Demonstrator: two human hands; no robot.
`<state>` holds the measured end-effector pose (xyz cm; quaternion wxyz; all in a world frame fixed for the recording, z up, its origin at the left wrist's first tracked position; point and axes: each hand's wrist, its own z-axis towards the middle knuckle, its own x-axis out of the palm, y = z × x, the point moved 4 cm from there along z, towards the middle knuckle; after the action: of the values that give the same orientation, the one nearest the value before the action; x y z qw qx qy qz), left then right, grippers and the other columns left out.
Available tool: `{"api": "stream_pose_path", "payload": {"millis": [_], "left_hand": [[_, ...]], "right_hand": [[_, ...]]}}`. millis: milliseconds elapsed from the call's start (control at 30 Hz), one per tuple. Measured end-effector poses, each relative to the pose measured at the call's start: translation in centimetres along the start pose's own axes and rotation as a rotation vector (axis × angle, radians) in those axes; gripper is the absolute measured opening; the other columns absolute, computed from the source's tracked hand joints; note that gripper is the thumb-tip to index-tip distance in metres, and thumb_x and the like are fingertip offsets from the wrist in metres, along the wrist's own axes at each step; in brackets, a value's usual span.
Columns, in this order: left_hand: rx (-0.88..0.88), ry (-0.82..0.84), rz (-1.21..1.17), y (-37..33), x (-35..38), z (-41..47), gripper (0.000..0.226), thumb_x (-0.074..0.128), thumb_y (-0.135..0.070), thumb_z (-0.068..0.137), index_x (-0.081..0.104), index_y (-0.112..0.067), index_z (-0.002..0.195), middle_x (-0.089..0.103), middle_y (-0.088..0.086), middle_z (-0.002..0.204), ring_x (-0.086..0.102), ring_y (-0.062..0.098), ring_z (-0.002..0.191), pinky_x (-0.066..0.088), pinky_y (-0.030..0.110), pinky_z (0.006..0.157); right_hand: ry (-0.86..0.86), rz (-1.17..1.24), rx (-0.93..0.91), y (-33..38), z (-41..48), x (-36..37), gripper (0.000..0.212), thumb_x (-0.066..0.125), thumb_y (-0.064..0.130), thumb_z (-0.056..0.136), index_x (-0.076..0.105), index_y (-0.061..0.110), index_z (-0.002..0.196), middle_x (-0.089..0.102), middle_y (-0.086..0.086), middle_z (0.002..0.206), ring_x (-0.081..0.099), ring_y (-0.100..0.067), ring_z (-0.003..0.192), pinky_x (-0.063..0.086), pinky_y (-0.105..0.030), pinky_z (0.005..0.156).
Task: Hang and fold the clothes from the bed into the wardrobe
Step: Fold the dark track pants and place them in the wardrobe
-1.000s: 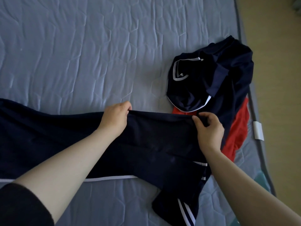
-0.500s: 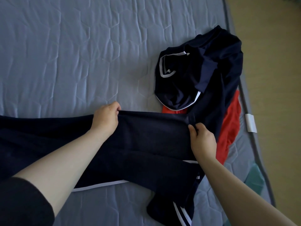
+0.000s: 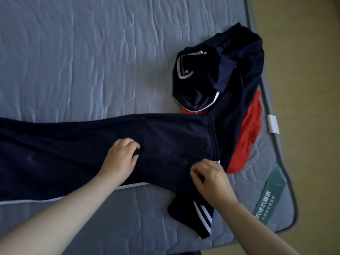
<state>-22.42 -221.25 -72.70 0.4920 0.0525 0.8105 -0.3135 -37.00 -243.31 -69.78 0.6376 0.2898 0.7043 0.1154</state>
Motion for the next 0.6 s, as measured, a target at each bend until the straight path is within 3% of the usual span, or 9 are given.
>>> {"api": "stream_pose_path", "payload": {"millis": [67, 167, 233, 300, 400, 500, 567, 600], "left_hand": [[-0.002, 0.063, 0.03, 0.4, 0.9, -2.2, 0.03, 0.068, -0.011, 0.083, 0.064, -0.008, 0.112, 0.059, 0.003, 0.115, 0.051, 0.025, 0.109, 0.043, 0.034, 0.095], [0.005, 0.118, 0.056, 0.9, 2.3, -3.6, 0.042, 0.071, -0.012, 0.081, 0.061, -0.01, 0.122, 0.055, 0.0, 0.123, 0.048, 0.022, 0.116, 0.039, 0.031, 0.1], [0.002, 0.131, 0.08, 1.1, 2.9, -3.8, 0.045, 0.072, -0.013, 0.081, 0.061, -0.011, 0.124, 0.053, 0.001, 0.127, 0.047, 0.022, 0.119, 0.037, 0.032, 0.102], [0.003, 0.139, 0.117, 1.3, 3.4, -3.8, 0.043, 0.073, -0.013, 0.08, 0.062, -0.011, 0.122, 0.052, 0.004, 0.129, 0.047, 0.025, 0.12, 0.036, 0.035, 0.103], [0.009, 0.167, 0.173, 1.7, 4.2, -4.2, 0.04, 0.07, -0.015, 0.082, 0.062, -0.012, 0.121, 0.049, 0.004, 0.131, 0.045, 0.026, 0.121, 0.035, 0.036, 0.102], [0.021, 0.182, 0.18, 1.9, 4.5, -4.1, 0.035, 0.068, -0.019, 0.084, 0.064, -0.012, 0.117, 0.05, 0.004, 0.128, 0.047, 0.025, 0.117, 0.038, 0.036, 0.098], [0.026, 0.135, 0.138, 1.7, 4.2, -4.0, 0.022, 0.066, -0.016, 0.086, 0.07, -0.007, 0.107, 0.059, 0.005, 0.116, 0.053, 0.027, 0.105, 0.044, 0.038, 0.089], [0.025, 0.095, 0.098, 1.6, 3.9, -3.9, 0.017, 0.064, -0.014, 0.088, 0.071, -0.005, 0.1, 0.062, 0.006, 0.107, 0.056, 0.028, 0.097, 0.047, 0.039, 0.083]], "right_hand": [[0.081, -0.115, -0.033, 0.7, -2.2, 0.7, 0.016, 0.08, 0.017, 0.071, 0.072, 0.018, 0.085, 0.064, 0.004, 0.087, 0.063, -0.019, 0.08, 0.053, -0.039, 0.078], [0.212, -0.288, 0.015, 0.3, -4.0, 1.7, 0.058, 0.086, 0.034, 0.054, 0.072, 0.017, 0.107, 0.064, -0.003, 0.113, 0.063, -0.025, 0.104, 0.049, -0.04, 0.09], [0.238, -0.34, 0.052, -0.3, -4.2, 2.4, 0.067, 0.085, 0.03, 0.052, 0.069, 0.014, 0.115, 0.061, -0.008, 0.123, 0.06, -0.029, 0.113, 0.047, -0.044, 0.096], [0.223, -0.334, 0.094, -0.8, -4.1, 3.0, 0.061, 0.082, 0.021, 0.055, 0.069, 0.012, 0.114, 0.061, -0.01, 0.123, 0.059, -0.03, 0.115, 0.046, -0.046, 0.098], [0.103, -0.224, 0.109, -0.7, -4.0, 3.3, 0.028, 0.079, 0.011, 0.064, 0.075, 0.01, 0.092, 0.069, -0.007, 0.107, 0.065, -0.028, 0.101, 0.051, -0.042, 0.088], [-0.029, -0.013, 0.171, -1.1, -3.7, 2.3, 0.005, 0.073, 0.008, 0.078, 0.071, 0.009, 0.082, 0.069, 0.0, 0.08, 0.065, -0.018, 0.074, 0.051, -0.028, 0.069], [-0.084, 0.102, 0.269, -1.7, -3.5, 1.6, 0.01, 0.068, 0.015, 0.086, 0.063, 0.015, 0.077, 0.057, 0.007, 0.06, 0.053, -0.007, 0.053, 0.04, -0.018, 0.054], [-0.114, 0.165, 0.314, -2.0, -3.4, 1.3, 0.016, 0.066, 0.02, 0.089, 0.059, 0.017, 0.075, 0.052, 0.008, 0.053, 0.049, -0.008, 0.047, 0.037, -0.019, 0.049]]}}
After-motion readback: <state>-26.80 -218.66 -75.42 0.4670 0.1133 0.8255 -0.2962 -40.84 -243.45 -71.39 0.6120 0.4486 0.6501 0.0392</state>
